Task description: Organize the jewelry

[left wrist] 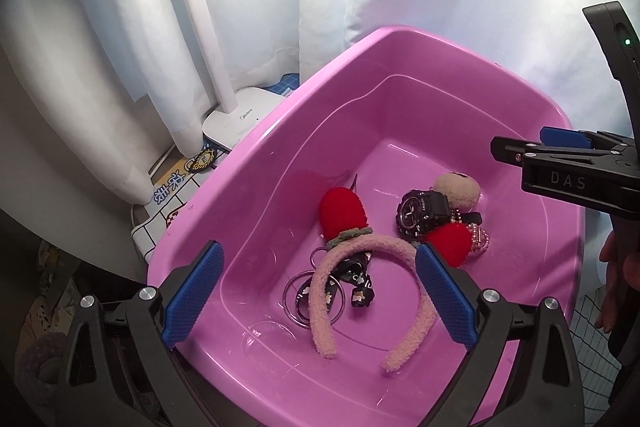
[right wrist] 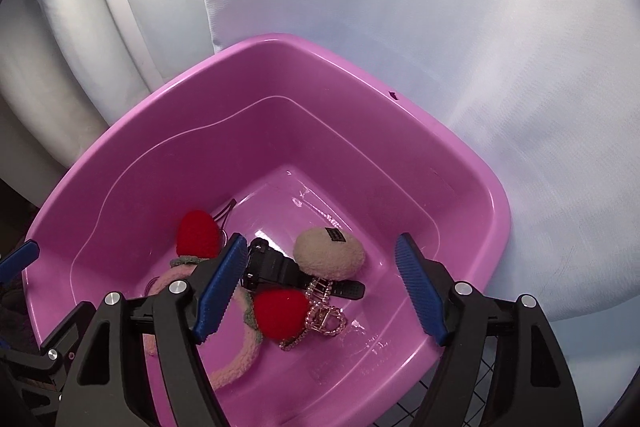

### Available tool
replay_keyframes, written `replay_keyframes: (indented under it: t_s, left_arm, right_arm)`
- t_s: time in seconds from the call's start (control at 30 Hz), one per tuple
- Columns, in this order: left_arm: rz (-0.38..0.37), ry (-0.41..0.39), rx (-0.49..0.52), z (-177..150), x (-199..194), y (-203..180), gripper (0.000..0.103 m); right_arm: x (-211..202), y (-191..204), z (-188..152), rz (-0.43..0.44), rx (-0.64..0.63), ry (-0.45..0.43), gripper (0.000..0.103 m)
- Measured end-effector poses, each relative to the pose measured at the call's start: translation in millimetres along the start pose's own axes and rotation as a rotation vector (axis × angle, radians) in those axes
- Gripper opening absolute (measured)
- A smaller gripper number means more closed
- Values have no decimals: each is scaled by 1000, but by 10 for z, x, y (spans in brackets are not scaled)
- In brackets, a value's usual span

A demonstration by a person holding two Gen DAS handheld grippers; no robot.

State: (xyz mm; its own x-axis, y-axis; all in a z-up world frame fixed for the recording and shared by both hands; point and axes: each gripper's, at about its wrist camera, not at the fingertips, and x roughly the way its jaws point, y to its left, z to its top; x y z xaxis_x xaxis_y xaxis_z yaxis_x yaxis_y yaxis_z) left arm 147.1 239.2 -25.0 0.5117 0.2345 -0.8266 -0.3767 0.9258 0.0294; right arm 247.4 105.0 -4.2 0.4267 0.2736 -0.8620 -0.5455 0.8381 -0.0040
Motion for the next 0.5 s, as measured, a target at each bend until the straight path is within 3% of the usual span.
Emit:
replay_keyframes:
  t_s: [0.5]
  left_arm:
    - [2,1,-2,-61,-73,35,95]
  right_arm:
    - [-127,40,-115,-12,0,-13,73]
